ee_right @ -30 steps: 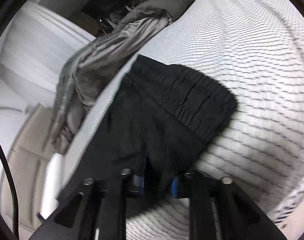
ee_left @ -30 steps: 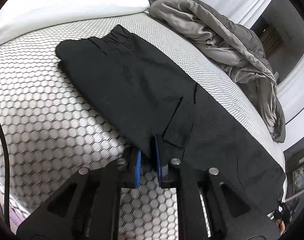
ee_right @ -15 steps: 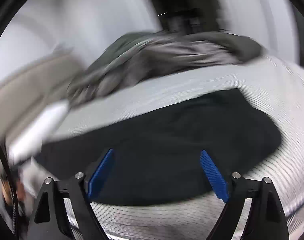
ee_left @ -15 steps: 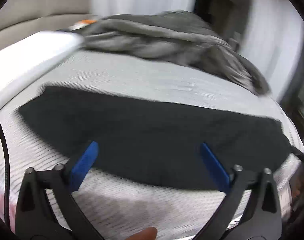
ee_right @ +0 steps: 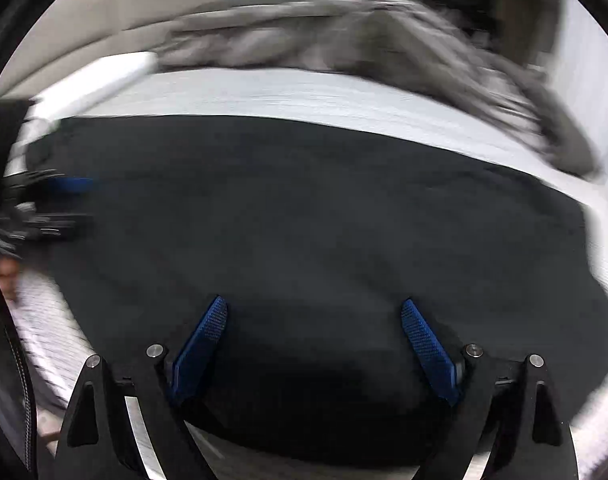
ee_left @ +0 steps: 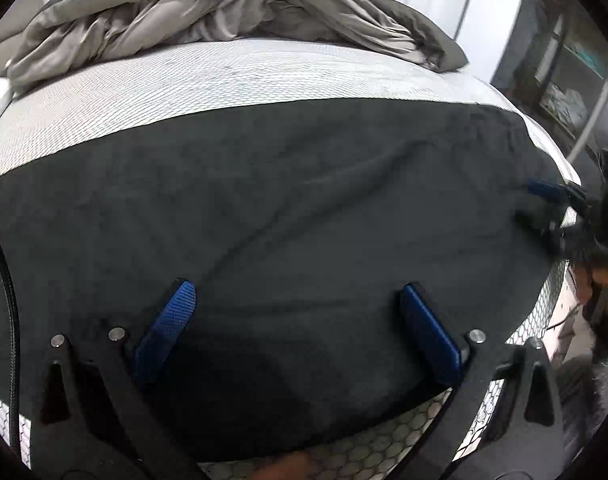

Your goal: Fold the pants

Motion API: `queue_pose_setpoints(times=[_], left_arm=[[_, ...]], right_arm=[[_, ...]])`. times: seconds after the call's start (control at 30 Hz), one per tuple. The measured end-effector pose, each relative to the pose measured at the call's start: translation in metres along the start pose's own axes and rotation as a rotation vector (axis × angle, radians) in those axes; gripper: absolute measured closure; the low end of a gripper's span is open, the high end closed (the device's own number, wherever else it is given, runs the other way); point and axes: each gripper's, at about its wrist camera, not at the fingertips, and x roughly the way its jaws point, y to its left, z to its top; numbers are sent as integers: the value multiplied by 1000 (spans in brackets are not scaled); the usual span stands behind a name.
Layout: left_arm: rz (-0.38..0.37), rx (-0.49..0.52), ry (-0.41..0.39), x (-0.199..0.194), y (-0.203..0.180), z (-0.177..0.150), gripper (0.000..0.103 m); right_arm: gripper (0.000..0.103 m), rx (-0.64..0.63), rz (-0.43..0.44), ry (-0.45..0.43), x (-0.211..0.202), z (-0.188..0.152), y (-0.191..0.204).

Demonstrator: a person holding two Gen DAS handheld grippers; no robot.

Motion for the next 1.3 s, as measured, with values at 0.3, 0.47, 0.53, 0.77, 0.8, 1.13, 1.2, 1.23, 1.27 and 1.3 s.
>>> queue_pose_setpoints(times=[0.3,0.47,0.53,0.77,0.8,1.13,1.2,1.23,1.27,1.3], left_arm=[[-15,-43,-21,-2,14,24,1],[-24,-16,-8,15,-8,51,1],[14,3,39,34,-15,57,1],[89,10,78,33,5,45,1],[91,0,70,30,13,42,1],[8,9,-55,-13,-3,36,1],[20,75,-63,-13,-21,34,1],[31,102,-60,-11,-29,31,1],[46,120,-53,-7,-35,29,1],[59,126,-43,-4,-38,26,1]], right_arm=[[14,284,-279,-5,-23,-18,-102],[13,166,-27,-86,-27,28,-24],[13,106,66,-46,-7,42,6],[13,10,-85,65,34,41,0],[14,44,-189,63,34,38,-17],[13,180,-171,-23,9,46,-27],[13,122,-35,-47,3,52,8],[13,88,28,-48,1,52,30],[13,46,89,-40,5,54,49],[13,18,123,-26,8,50,67]])
